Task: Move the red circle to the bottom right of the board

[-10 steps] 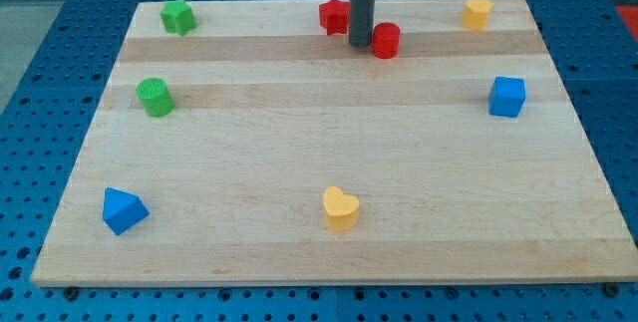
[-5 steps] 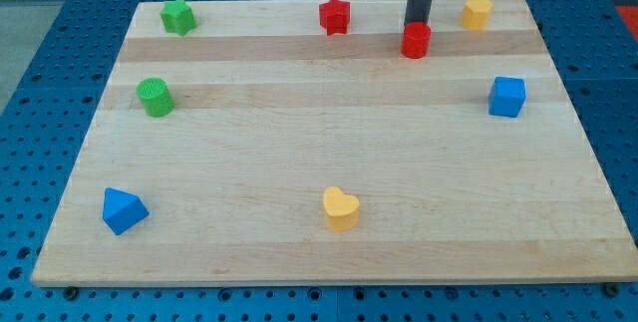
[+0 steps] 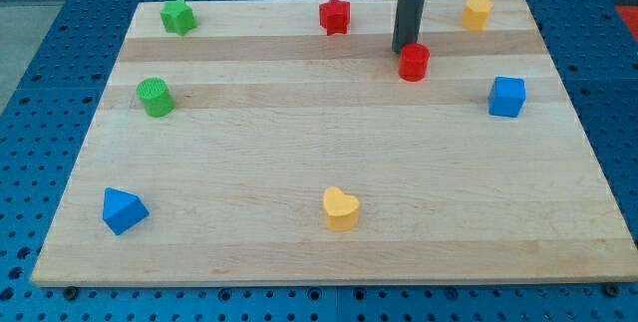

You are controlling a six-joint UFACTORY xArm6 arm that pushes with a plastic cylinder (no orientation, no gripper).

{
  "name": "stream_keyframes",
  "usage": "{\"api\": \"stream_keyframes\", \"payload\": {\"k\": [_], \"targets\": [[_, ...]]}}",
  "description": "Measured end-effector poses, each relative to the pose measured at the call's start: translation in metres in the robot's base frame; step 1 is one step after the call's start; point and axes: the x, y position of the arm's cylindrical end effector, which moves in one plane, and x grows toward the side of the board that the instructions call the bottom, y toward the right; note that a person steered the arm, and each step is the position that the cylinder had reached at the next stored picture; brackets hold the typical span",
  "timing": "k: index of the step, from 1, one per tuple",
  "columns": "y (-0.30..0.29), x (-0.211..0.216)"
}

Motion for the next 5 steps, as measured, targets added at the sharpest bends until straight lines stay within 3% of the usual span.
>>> {"api": "stream_keyframes", "payload": {"k": [5], "targets": [[0.0,0.094]]}}
